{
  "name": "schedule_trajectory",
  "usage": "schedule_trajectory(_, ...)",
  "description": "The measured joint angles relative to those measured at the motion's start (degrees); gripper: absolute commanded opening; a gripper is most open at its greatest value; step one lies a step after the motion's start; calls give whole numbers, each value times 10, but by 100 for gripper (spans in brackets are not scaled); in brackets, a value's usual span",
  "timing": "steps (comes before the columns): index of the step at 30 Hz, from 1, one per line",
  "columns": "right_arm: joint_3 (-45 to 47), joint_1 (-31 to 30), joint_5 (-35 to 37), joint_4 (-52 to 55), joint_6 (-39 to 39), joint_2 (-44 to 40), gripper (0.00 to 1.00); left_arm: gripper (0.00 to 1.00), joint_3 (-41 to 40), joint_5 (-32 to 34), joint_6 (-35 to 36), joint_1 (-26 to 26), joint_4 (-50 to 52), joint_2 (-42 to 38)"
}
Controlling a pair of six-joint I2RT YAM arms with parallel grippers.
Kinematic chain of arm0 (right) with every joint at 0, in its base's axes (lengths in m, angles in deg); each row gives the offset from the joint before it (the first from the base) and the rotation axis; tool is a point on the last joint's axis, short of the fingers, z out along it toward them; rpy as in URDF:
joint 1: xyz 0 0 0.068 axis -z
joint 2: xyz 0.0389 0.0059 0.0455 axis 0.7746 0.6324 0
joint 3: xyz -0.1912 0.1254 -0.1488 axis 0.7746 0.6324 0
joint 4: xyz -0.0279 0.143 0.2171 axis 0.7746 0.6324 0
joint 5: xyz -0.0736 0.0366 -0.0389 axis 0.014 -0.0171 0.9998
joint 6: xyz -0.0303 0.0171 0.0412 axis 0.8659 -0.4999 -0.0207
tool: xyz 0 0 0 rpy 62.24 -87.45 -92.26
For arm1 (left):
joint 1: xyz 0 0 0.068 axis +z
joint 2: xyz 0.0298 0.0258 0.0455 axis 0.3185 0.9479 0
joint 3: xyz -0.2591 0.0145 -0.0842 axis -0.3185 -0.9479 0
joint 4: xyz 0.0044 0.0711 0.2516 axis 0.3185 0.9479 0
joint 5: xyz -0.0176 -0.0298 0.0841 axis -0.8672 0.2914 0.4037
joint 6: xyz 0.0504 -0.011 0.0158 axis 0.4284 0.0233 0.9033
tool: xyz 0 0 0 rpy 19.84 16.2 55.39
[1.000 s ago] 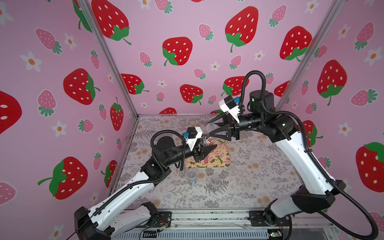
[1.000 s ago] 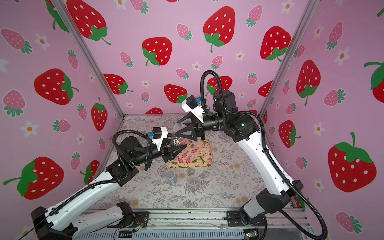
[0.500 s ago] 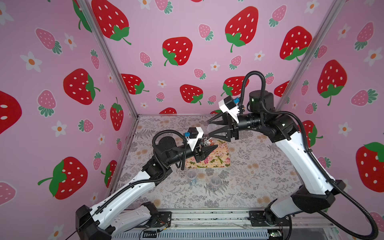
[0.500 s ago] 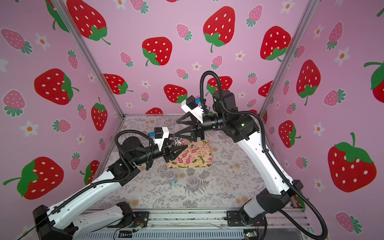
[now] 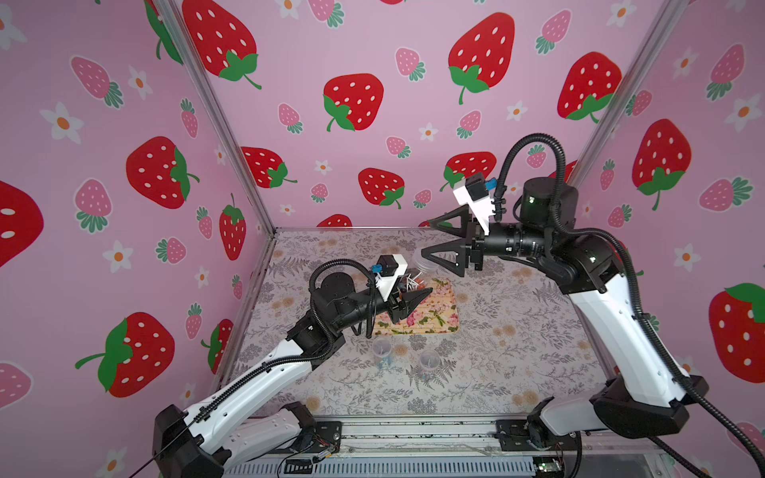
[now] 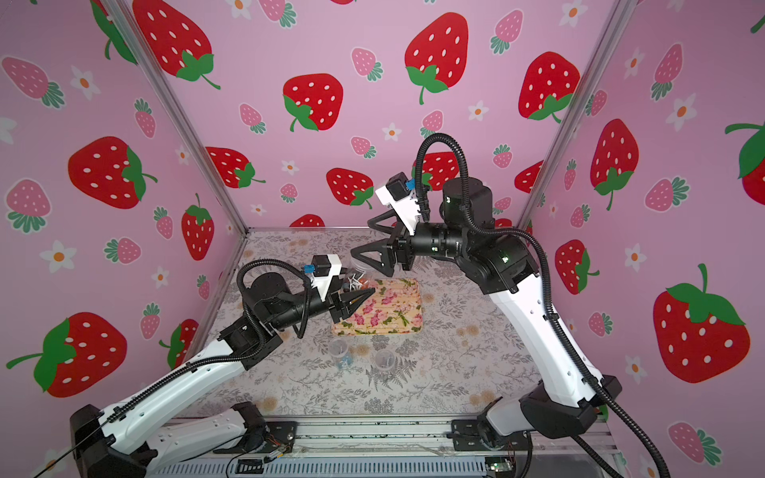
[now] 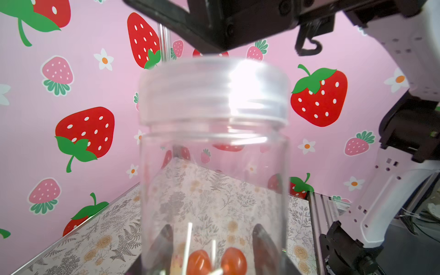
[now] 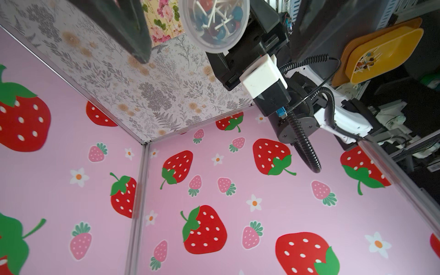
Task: Pour the candies out of the jar
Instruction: Unscrew the lid from the jar.
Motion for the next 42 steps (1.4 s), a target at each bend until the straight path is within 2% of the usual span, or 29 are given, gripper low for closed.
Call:
schedule_trajectory(8, 17, -9, 67, 24, -86, -2, 99, 47, 0, 15, 12, 9, 0, 4)
schedule_trajectory(19, 18, -32, 82, 41, -102, 32, 97, 47, -1, 16, 12, 11, 0, 4)
schedule_trajectory(25, 18, -41, 83, 53, -99, 42, 84, 47, -2, 16, 12, 11, 0, 4)
schedule_trajectory(29, 18, -48, 88, 60, -90, 43, 66, 47, -2, 16, 12, 12, 0, 4)
schedule_trajectory(31, 18, -48, 89, 61, -86, 43, 60, 47, -2, 17, 12, 12, 0, 4)
schedule_trajectory(36, 17, -49, 95, 57, -58, 43, 53, 47, -4, 19, 10, 13, 3, 4)
schedule_trajectory(42, -4, -48, 76, 70, -3, 46, 53, 48, -4, 7, 9, 14, -5, -1)
